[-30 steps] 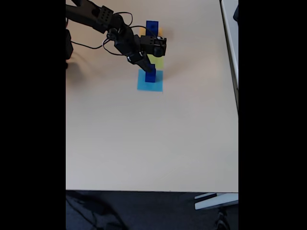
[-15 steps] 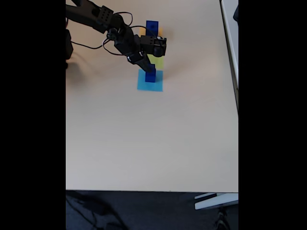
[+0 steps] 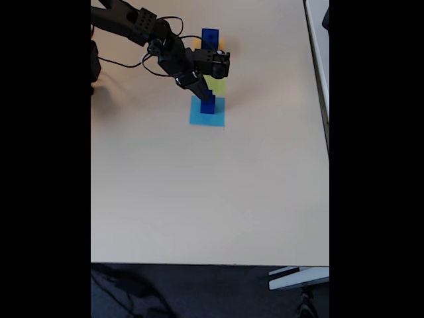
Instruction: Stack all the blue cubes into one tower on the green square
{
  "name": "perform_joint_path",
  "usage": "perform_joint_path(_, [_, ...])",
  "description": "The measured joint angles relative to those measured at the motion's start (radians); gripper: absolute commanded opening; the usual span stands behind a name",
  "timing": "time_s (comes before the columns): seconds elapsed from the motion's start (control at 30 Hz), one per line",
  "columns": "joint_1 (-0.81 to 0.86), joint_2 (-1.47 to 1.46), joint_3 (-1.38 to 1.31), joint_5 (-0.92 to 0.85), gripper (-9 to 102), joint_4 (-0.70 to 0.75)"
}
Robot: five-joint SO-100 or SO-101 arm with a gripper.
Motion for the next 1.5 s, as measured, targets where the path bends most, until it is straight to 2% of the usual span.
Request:
perform_joint_path(0.2, [0.000,0.000,0.000,0.000,12,0.000])
perform_joint_path(0.33, [0.000,0.000,0.000,0.000,7,0.000])
perform_joint_path(1.5, [0.008,0.002,0.000,-0.006,8,-0.003])
